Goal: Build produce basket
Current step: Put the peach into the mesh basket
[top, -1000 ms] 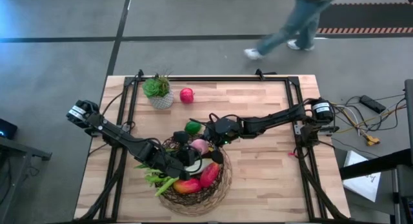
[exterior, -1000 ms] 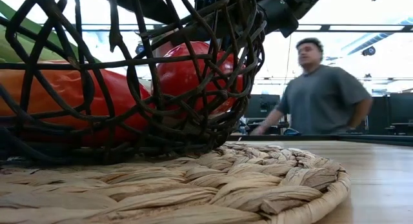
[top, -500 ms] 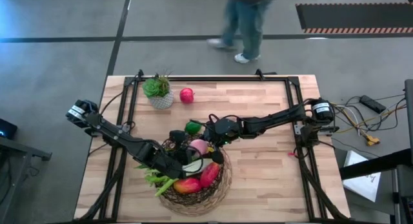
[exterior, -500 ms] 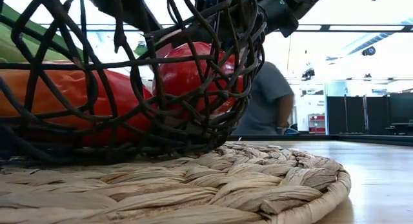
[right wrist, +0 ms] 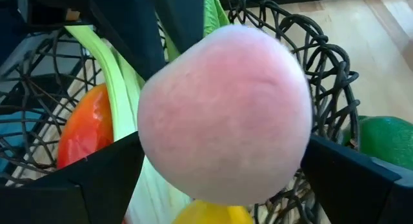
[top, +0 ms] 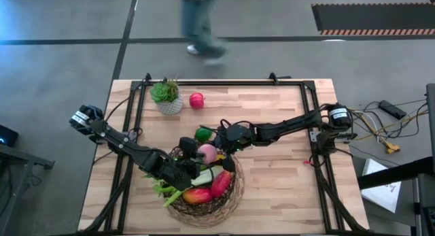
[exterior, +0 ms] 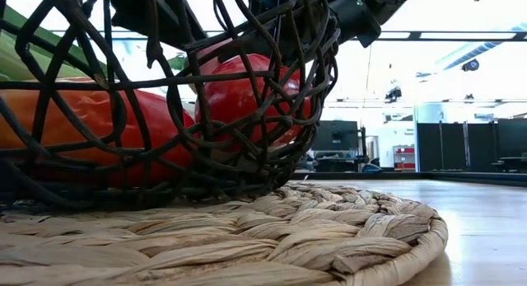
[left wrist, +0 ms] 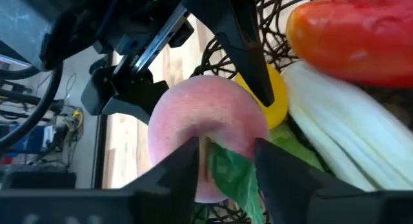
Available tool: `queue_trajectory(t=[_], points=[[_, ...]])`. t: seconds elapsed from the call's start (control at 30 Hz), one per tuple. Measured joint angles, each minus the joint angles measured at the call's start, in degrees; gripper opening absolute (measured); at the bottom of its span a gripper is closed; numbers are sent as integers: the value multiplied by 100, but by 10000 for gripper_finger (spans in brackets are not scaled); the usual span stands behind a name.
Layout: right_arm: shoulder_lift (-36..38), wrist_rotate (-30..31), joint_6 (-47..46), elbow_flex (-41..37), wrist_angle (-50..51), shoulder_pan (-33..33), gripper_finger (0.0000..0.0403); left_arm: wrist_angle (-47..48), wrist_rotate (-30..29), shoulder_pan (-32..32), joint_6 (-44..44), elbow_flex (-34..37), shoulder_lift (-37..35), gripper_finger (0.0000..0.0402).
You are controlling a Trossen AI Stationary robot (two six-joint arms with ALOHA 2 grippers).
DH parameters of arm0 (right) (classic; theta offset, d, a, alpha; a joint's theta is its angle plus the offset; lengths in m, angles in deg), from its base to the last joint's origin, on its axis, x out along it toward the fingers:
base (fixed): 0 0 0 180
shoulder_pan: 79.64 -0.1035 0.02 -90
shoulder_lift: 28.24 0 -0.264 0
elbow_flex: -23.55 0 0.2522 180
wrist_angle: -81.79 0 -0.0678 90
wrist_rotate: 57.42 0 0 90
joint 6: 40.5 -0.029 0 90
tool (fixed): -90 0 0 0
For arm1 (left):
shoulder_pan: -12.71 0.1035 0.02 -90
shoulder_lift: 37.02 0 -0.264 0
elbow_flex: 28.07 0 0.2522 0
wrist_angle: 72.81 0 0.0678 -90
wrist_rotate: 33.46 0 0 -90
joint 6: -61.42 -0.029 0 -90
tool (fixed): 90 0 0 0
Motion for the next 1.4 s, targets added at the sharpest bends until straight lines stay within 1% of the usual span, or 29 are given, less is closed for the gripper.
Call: queue_trajectory(t=[0.07, 0.17, 0.27, 0.53, 0.7, 0.87, 0.97, 1.23, 1.3, 1.4], points=[[-2, 6, 34, -1, 9, 4, 384, 125, -58, 1, -3, 1, 0, 148], [-2, 19, 35, -1, 12, 7, 384, 277, -271, -17, 34, 4, 2, 146], [-4, 37, 35, -2, 15, 9, 384, 274, -471, -36, 13, 4, 2, 126], [-7, 33, 35, -2, 36, 9, 384, 348, -497, -36, 29, 4, 2, 49], [-9, 15, 210, -2, 121, 9, 384, 464, -513, -36, 48, -3, 2, 11], [-8, -24, 438, 2, 268, 5, 384, 597, -548, -94, 60, -44, 0, 1], [-2, -51, 474, 4, 269, -4, 384, 774, -548, -158, 338, -101, -9, 0], [205, -135, 437, 2, 545, -27, 384, 2201, -545, -240, 1932, -232, -19, 0], [282, -76, 433, 2, 673, -45, 384, 2389, -526, -265, 2133, -244, -20, 0], [376, 179, 483, 2, 857, -114, 384, 2378, -505, -309, 2162, -265, -20, 0]])
